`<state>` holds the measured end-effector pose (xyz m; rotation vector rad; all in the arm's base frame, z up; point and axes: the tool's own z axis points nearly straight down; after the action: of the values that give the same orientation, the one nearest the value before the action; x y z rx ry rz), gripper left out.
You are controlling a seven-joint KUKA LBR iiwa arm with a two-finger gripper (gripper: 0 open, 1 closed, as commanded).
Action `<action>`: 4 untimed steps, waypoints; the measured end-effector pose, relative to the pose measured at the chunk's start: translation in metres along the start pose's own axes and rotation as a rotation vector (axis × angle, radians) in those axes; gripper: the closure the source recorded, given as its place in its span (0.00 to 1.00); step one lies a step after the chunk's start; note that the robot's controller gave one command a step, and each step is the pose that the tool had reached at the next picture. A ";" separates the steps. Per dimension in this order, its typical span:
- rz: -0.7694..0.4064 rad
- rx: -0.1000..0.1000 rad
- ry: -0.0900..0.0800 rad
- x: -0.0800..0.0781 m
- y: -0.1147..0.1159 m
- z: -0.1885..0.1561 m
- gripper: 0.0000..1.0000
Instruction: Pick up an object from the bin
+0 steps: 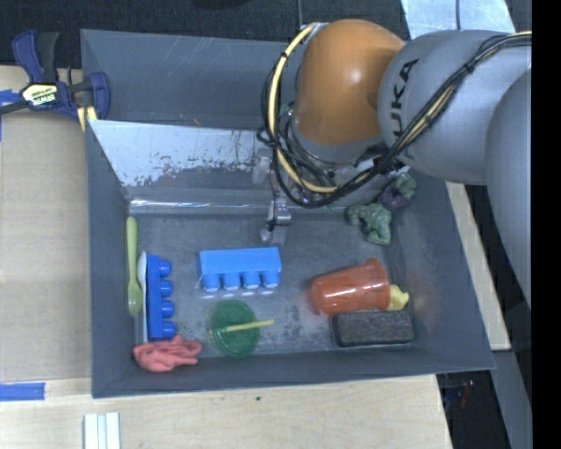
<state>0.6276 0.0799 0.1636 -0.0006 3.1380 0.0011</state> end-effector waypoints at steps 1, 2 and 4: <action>0.033 0.000 -0.001 0.038 -0.055 0.052 0.00; 0.120 -0.004 -0.011 0.051 -0.073 0.095 0.00; 0.064 -0.001 -0.008 0.093 -0.108 0.063 0.00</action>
Offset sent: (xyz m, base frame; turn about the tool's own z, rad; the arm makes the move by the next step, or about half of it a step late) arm -0.0495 -0.0722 -0.0931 0.1189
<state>0.5354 -0.0278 0.0998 0.0999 3.1286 0.0036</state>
